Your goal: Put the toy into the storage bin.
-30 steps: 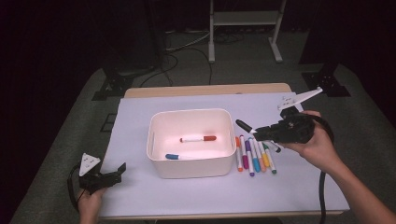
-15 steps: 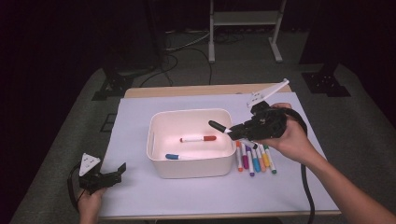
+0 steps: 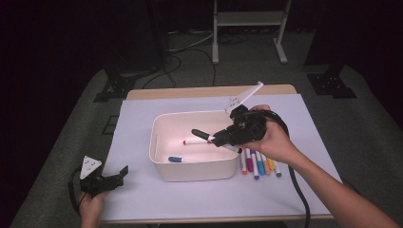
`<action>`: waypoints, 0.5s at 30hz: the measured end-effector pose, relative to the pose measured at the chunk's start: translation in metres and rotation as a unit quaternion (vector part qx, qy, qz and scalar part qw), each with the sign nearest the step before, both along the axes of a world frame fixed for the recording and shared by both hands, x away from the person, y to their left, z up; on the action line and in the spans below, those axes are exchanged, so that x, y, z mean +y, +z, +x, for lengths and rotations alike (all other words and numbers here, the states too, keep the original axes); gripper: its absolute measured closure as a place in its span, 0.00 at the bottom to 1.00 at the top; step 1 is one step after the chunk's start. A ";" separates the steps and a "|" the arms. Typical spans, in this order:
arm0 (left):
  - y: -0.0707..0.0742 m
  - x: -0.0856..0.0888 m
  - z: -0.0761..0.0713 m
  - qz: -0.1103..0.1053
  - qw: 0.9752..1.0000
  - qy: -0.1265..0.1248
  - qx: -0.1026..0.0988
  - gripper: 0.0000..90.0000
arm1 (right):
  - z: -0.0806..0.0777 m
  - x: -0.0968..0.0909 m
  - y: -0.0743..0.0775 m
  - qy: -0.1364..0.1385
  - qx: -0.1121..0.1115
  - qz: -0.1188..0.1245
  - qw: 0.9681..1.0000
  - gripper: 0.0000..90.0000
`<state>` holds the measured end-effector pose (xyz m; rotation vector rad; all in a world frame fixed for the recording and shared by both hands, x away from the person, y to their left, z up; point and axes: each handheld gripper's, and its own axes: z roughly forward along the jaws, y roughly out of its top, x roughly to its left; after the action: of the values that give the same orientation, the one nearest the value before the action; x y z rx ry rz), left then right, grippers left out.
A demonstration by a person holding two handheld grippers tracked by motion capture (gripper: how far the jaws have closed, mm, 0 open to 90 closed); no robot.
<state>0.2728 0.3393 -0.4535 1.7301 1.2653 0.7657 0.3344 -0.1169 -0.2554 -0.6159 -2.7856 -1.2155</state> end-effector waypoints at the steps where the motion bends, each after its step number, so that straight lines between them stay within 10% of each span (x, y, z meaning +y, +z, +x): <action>1: 0.000 0.000 0.000 0.000 1.000 0.000 0.000 0.00 | 0.001 0.002 -0.001 0.004 -0.001 -0.001 1.000 0.84; 15: 0.000 0.000 0.000 0.000 1.000 -0.001 0.000 0.00 | 0.012 0.034 -0.015 0.032 0.007 -0.012 0.999 0.84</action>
<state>0.2727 0.3393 -0.4535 1.7299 1.2641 0.7648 0.3464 -0.0831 -0.2704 -0.5292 -2.7884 -1.1635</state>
